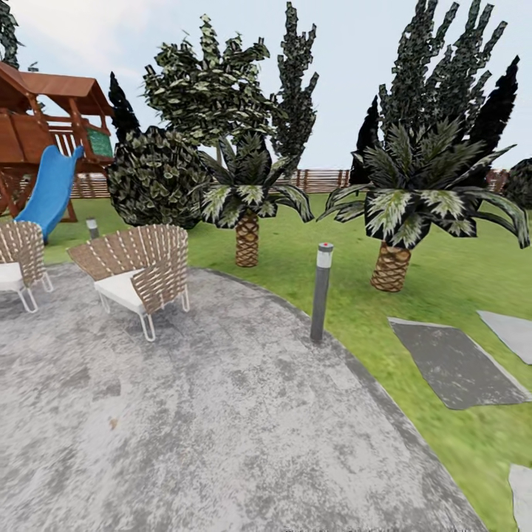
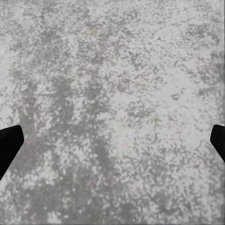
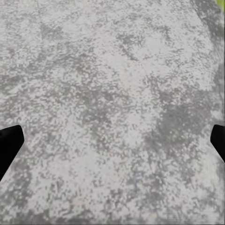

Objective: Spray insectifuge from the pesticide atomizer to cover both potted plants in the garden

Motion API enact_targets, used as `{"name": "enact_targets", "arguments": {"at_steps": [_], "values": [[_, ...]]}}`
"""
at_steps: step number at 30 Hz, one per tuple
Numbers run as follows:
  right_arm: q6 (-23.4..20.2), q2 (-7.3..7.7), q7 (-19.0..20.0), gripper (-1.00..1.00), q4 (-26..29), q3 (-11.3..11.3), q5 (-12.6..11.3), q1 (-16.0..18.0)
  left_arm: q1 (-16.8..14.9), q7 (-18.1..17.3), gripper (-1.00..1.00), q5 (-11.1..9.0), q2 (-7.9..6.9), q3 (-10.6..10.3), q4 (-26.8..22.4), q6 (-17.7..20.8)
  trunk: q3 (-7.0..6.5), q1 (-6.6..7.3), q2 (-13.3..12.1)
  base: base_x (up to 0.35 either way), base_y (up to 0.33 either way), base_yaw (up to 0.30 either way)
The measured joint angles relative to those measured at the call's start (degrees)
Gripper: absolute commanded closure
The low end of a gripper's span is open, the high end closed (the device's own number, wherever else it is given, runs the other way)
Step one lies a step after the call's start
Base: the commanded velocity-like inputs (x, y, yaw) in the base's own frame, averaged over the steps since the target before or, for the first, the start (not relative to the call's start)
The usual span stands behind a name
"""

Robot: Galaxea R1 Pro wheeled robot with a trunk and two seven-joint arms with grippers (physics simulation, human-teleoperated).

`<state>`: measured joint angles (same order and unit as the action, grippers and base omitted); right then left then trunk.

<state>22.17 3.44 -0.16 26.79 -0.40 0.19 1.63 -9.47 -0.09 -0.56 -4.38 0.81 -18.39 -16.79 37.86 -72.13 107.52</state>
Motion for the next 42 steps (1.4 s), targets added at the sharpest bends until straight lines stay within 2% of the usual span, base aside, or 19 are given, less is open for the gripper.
{"name": "enact_targets", "arguments": {"at_steps": [42], "values": [[-0.1, 0.03, 0.0, -1.0, 0.0, 0.0, 0.0, 0.0, 0.0, -0.1, -1.0, 0.4, 0.23, -0.2, 0.0, 0.0, 0.31, 0.0, 0.0, 0.0, 0.0, -0.274]]}}
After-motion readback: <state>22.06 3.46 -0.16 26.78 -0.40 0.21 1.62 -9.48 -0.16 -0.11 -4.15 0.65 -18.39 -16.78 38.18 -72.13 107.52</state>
